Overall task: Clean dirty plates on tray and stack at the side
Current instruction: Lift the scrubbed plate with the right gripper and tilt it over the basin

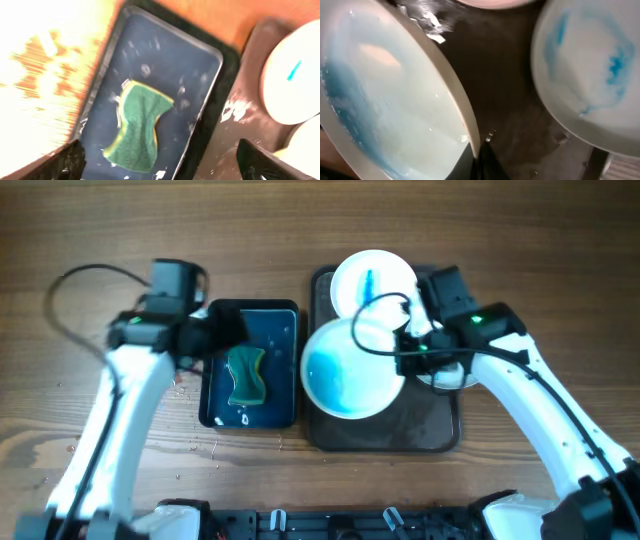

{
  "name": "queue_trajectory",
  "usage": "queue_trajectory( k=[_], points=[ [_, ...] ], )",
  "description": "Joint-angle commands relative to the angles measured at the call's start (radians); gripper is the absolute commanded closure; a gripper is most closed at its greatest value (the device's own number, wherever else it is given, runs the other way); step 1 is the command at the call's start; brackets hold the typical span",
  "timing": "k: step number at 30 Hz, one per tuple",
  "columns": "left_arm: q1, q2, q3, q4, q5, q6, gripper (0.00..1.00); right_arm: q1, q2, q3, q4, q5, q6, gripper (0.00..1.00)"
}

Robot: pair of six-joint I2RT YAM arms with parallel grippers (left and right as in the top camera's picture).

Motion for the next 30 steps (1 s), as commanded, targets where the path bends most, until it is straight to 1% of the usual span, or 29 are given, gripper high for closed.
queue_trajectory(
  k=[1,2,4,6,7,9,13,14,15,19,23,25,30],
  points=[
    [0.104,-0.122,0.018,-0.021,0.012,0.001,0.00,0.139,0.074,0.188,-0.018,0.095,0.010,0.96],
    [0.132,-0.151,0.018,-0.029,0.012,0.001,0.00,0.204,0.108,0.219,0.021,0.171,0.010,0.96],
    [0.166,-0.188,0.018,-0.037,0.012,0.001,0.00,0.289,0.144,0.220,0.106,0.319,0.011,0.96],
    [0.173,-0.196,0.018,-0.037,0.011,0.001,0.00,0.420,0.187,0.220,0.242,0.608,0.039,0.96],
    [0.173,-0.196,0.018,-0.037,0.012,0.001,0.00,0.443,0.188,0.220,0.264,0.652,0.041,0.96],
    [0.173,-0.196,0.018,-0.037,0.012,0.001,0.00,0.502,0.188,0.221,0.320,0.809,0.043,0.96],
    [0.173,-0.196,0.018,-0.037,0.012,0.001,0.00,0.608,0.188,0.221,0.366,1.091,0.029,0.96],
    [0.173,-0.196,0.018,-0.037,0.012,0.001,0.00,0.635,0.188,0.221,0.381,1.142,-0.009,0.96],
    [0.173,-0.196,0.018,-0.037,0.012,0.001,0.00,0.666,0.188,0.220,0.411,1.189,-0.077,0.96],
    [0.173,-0.196,0.018,-0.037,0.012,0.001,0.00,0.753,0.187,0.220,0.479,1.361,-0.204,0.96],
    [0.173,-0.196,0.018,-0.037,0.012,0.001,0.00,0.819,0.187,0.221,0.573,1.468,-0.351,0.96],
    [0.173,-0.196,0.018,-0.037,0.012,0.001,0.00,0.842,0.187,0.220,0.621,1.491,-0.415,0.96],
    [0.173,-0.196,0.018,-0.037,0.012,0.001,0.00,0.851,0.187,0.221,0.661,1.532,-0.469,0.96]
  ],
)
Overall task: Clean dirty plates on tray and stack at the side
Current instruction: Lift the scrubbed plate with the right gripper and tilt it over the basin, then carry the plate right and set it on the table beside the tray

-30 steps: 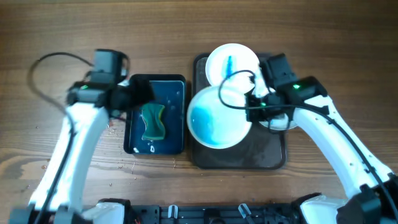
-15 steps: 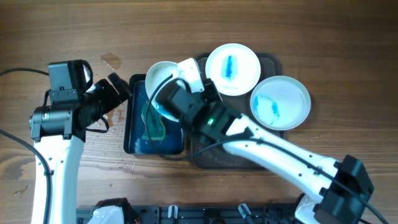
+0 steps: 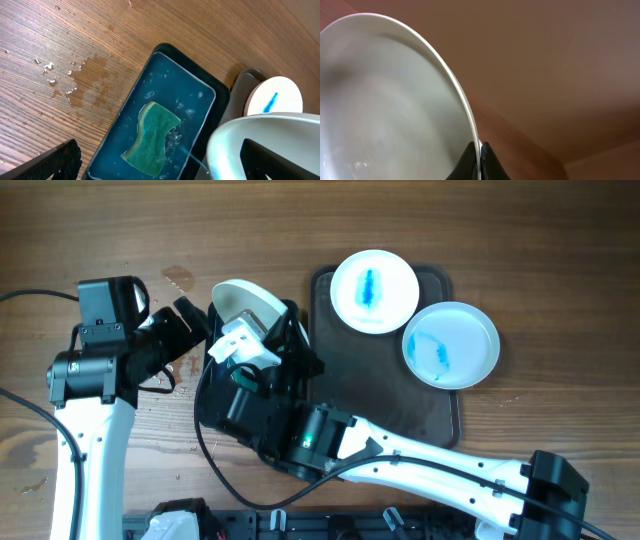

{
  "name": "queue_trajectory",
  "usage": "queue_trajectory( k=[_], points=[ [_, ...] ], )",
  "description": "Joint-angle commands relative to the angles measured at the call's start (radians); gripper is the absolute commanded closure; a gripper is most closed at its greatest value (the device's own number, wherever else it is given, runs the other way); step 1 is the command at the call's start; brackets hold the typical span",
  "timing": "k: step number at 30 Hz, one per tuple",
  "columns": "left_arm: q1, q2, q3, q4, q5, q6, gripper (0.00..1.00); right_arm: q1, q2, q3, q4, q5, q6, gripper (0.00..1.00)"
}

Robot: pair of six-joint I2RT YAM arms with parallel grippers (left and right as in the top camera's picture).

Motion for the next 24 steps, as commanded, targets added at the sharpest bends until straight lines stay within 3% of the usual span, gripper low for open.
queue_trajectory(
  k=[1,14,16,18,20,22,24],
  points=[
    [0.008,-0.006,0.015,-0.002,0.011,0.002,0.00,0.005,-0.005,0.018,0.021,0.069,-0.064,0.96],
    [0.008,-0.006,0.015,-0.002,0.011,0.002,0.00,0.004,-0.005,0.018,0.051,0.069,-0.070,0.96],
    [0.008,-0.006,0.015,-0.002,0.011,0.002,0.00,-0.006,-0.005,0.018,0.043,0.062,0.031,0.96],
    [0.008,-0.006,0.015,-0.002,0.011,0.002,0.00,-0.077,-0.006,0.018,-0.078,-0.121,0.260,0.96],
    [0.008,-0.006,0.015,-0.002,0.011,0.002,0.00,-0.174,-0.009,0.018,-0.226,-0.476,0.512,0.96],
    [0.008,-0.006,0.015,-0.002,0.011,0.002,0.00,-0.312,-0.034,0.018,-0.309,-0.802,0.639,0.96],
    [0.008,-0.006,0.015,-0.002,0.011,0.002,0.00,-0.477,-0.105,0.018,-0.324,-1.090,0.642,0.96]
  ],
)
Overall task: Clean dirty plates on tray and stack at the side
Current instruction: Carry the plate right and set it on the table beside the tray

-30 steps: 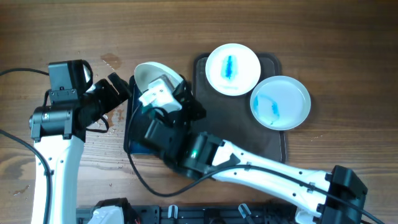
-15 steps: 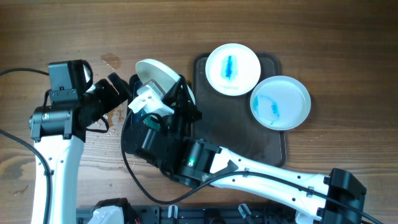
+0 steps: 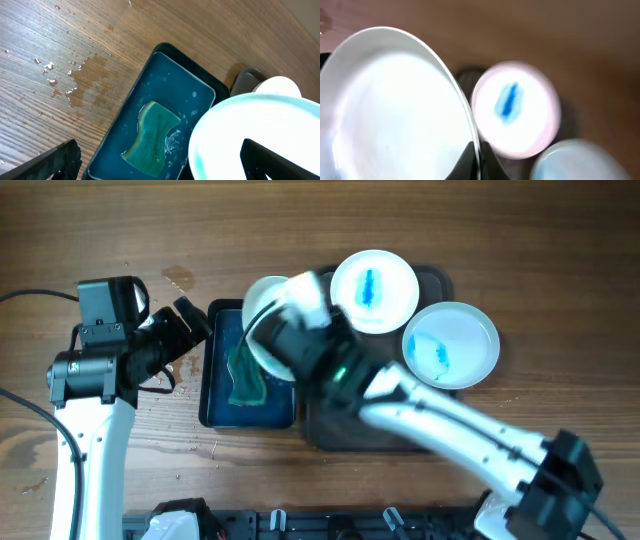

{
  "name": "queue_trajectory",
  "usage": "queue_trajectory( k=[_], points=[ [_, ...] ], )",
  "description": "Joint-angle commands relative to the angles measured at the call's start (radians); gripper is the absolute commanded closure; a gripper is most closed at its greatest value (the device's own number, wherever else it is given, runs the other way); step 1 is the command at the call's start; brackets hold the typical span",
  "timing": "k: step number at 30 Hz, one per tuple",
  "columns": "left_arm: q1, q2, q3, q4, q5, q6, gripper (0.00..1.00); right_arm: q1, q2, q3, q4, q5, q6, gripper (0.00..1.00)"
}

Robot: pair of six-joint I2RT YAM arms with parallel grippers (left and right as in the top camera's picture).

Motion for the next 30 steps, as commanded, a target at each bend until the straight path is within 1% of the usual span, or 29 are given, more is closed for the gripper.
queue_trajectory(
  k=[1,2,4,5,6,7,8,9,11,13,15,18,21,23,27,30],
  points=[
    [0.008,-0.006,0.015,-0.001,0.011,0.002,0.00,-0.231,-0.131,0.007,-0.008,-0.554,0.154,0.96],
    [0.008,-0.006,0.015,-0.001,0.011,0.002,0.00,-0.317,-0.178,0.007,-0.011,-0.651,0.154,0.96],
    [0.008,-0.006,0.015,-0.001,0.011,0.002,0.00,-0.537,-0.286,0.007,-0.048,-0.814,0.200,0.96],
    [0.008,-0.006,0.015,-0.001,0.011,0.002,0.00,-0.675,-0.334,0.007,-0.093,-0.871,0.210,0.96],
    [0.008,-0.006,0.015,-0.001,0.011,0.002,0.00,-0.772,-0.356,0.007,-0.138,-0.888,0.210,0.96],
    [0.008,-0.006,0.015,-0.001,0.011,0.002,0.00,-0.872,-0.367,0.007,-0.192,-0.887,0.203,0.96],
    [0.008,-0.006,0.015,-0.001,0.011,0.002,0.00,-1.015,-0.362,0.005,-0.261,-0.886,0.169,0.96],
    [0.008,-0.006,0.015,-0.001,0.011,0.002,0.00,-1.146,-0.346,-0.012,-0.294,-0.871,0.132,0.96],
    [0.008,-0.006,0.015,-0.001,0.011,0.002,0.00,-1.330,-0.296,-0.058,-0.291,-0.778,0.117,0.96],
    [0.008,-0.006,0.015,-0.001,0.011,0.002,0.00,-1.466,-0.209,-0.108,-0.256,-0.694,0.120,0.96],
    [0.008,-0.006,0.015,-0.001,0.011,0.002,0.00,-1.558,-0.118,-0.121,-0.240,-0.606,0.121,0.96],
    [0.008,-0.006,0.015,-0.001,0.011,0.002,0.00,-1.637,-0.004,-0.122,-0.247,-0.575,0.124,0.96],
    [0.008,-0.006,0.015,-0.001,0.011,0.002,0.00,-1.635,0.096,-0.136,-0.281,-0.559,0.117,0.96],
    [0.008,-0.006,0.015,-0.001,0.011,0.002,0.00,-1.610,0.117,-0.180,-0.271,-0.548,0.120,0.96],
    [0.008,-0.006,0.015,-0.001,0.011,0.002,0.00,-1.449,0.117,-0.315,-0.202,-0.535,0.114,0.96],
    [0.008,-0.006,0.015,-0.001,0.011,0.002,0.00,-1.327,0.109,-0.321,-0.229,-0.479,0.119,0.96]
  ],
)
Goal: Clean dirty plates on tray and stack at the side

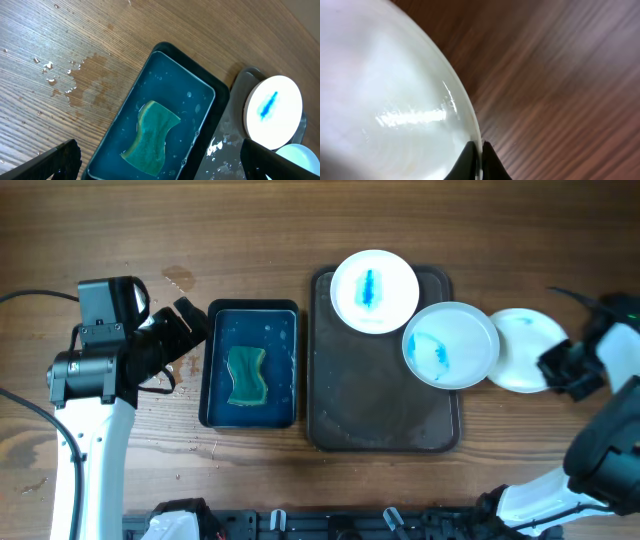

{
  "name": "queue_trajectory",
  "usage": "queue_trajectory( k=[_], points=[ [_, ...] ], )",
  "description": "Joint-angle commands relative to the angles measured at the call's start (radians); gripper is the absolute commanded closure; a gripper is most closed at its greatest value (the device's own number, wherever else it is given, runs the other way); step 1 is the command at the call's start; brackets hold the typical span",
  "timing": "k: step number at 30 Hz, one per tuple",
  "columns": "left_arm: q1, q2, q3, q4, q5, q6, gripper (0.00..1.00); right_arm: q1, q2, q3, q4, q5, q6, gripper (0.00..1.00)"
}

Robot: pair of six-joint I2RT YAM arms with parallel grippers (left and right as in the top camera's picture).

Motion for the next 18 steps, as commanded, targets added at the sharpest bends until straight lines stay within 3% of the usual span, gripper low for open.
queue_trajectory(
  k=[1,2,3,6,9,10,15,18],
  points=[
    [0.007,-0.006,0.015,0.002,0.008,0.002,0.00,0.094,-0.002,-0.010,-0.029,0.070,-0.011,0.87],
    [0.007,-0.006,0.015,0.002,0.008,0.002,0.00,0.107,-0.025,-0.001,-0.045,0.089,-0.005,0.73],
    [0.007,-0.006,0.015,0.002,0.008,0.002,0.00,0.109,-0.058,0.013,-0.065,0.095,-0.003,0.68],
    [0.007,-0.006,0.015,0.002,0.008,0.002,0.00,0.111,-0.196,0.054,-0.114,0.044,-0.043,0.59],
    [0.007,-0.006,0.015,0.002,0.008,0.002,0.00,0.141,-0.331,0.053,-0.060,-0.343,-0.257,0.55],
    [0.007,-0.006,0.015,0.002,0.008,0.002,0.00,0.163,-0.332,0.052,-0.048,-0.387,-0.288,0.54],
    [0.007,-0.006,0.015,0.002,0.008,0.002,0.00,0.253,-0.209,-0.067,0.168,-0.286,-0.293,0.42],
    [0.007,-0.006,0.015,0.002,0.008,0.002,0.00,0.253,-0.120,-0.072,0.188,-0.147,-0.287,0.42]
  ],
)
